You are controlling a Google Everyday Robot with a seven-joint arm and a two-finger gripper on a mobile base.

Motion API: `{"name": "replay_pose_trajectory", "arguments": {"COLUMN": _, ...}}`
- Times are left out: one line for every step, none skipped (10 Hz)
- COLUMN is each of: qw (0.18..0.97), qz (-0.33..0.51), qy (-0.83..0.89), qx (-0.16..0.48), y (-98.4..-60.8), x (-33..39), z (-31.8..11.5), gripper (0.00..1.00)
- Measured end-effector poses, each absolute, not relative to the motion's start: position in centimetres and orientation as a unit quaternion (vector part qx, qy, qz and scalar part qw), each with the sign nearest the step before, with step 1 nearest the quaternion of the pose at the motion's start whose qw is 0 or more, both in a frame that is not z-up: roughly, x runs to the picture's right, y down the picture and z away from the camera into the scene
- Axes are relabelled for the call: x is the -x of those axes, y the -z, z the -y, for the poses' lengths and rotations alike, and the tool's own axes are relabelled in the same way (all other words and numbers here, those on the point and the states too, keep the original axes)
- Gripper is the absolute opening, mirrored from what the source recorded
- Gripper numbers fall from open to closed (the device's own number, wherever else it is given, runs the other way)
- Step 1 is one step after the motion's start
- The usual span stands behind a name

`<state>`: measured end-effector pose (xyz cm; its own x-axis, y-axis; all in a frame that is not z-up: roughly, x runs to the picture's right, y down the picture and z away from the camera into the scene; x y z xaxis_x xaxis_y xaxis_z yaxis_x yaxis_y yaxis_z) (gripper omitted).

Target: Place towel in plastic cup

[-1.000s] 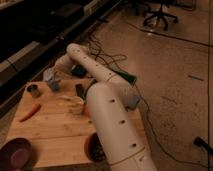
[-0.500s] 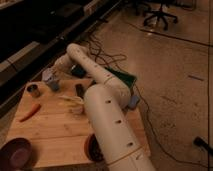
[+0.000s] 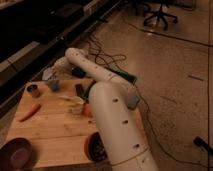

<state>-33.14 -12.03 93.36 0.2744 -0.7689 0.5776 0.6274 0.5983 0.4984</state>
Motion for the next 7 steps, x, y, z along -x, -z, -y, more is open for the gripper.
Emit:
{"name": "replay_pose_trajectory", "arguments": {"qw": 0.793, "qz": 0.417, "qy": 0.436, "qx": -0.086, "y": -93.56, "x": 33.44, "z": 11.75, "gripper": 0.0}}
{"name": "replay_pose_trajectory", "arguments": {"qw": 0.792, "qz": 0.423, "qy": 0.432, "qx": -0.086, "y": -93.65, "x": 33.47, "z": 11.72, "gripper": 0.0}}
{"name": "replay_pose_trajectory", "arguments": {"qw": 0.792, "qz": 0.429, "qy": 0.426, "qx": -0.084, "y": -93.97, "x": 33.34, "z": 11.53, "gripper": 0.0}}
{"name": "replay_pose_trajectory", "arguments": {"qw": 0.793, "qz": 0.434, "qy": 0.419, "qx": -0.084, "y": -94.03, "x": 33.16, "z": 11.68, "gripper": 0.0}}
{"name": "replay_pose_trajectory", "arguments": {"qw": 0.795, "qz": 0.44, "qy": 0.41, "qx": -0.08, "y": -94.38, "x": 32.88, "z": 11.56, "gripper": 0.0}}
{"name": "replay_pose_trajectory", "arguments": {"qw": 0.796, "qz": 0.437, "qy": 0.412, "qx": -0.076, "y": -94.32, "x": 32.89, "z": 11.7, "gripper": 0.01}}
{"name": "replay_pose_trajectory", "arguments": {"qw": 0.797, "qz": 0.431, "qy": 0.418, "qx": -0.067, "y": -94.34, "x": 33.01, "z": 11.61, "gripper": 0.07}}
